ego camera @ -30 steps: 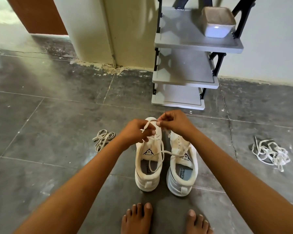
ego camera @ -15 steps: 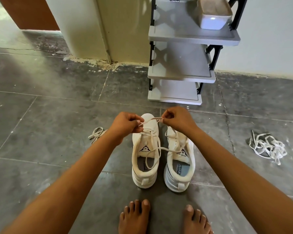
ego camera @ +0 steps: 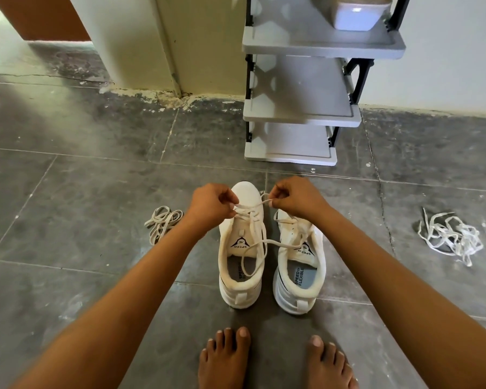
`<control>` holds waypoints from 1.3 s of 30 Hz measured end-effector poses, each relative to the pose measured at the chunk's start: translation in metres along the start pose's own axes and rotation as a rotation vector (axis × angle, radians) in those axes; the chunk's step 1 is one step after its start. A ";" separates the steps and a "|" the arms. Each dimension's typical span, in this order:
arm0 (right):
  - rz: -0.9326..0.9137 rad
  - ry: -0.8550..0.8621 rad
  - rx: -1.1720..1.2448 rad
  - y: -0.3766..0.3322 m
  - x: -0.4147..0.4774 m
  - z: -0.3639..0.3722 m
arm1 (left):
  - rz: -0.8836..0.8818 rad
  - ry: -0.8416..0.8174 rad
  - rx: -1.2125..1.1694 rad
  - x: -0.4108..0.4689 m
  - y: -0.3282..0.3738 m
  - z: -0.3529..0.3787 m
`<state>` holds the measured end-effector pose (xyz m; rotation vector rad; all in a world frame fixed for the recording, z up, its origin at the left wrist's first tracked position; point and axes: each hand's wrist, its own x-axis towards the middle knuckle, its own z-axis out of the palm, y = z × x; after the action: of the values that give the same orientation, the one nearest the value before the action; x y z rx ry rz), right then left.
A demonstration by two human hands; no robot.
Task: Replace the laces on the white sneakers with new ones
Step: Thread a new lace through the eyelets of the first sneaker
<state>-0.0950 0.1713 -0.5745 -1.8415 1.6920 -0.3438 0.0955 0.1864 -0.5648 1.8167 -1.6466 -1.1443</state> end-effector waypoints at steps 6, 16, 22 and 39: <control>-0.061 -0.100 0.367 -0.018 -0.003 0.023 | 0.065 0.076 -0.028 0.003 0.001 0.003; 0.011 0.073 0.183 -0.009 -0.001 0.064 | -0.093 -0.115 0.383 0.004 -0.032 0.017; -0.031 0.051 0.162 -0.012 0.002 0.078 | -0.268 -0.062 -0.036 0.008 -0.045 0.018; -0.019 0.117 -0.172 -0.025 0.004 0.098 | -0.433 -0.175 -0.414 0.011 -0.059 0.016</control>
<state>-0.0184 0.1923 -0.6369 -1.9969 1.8345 -0.3282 0.1171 0.1907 -0.6228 1.8749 -1.0077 -1.7227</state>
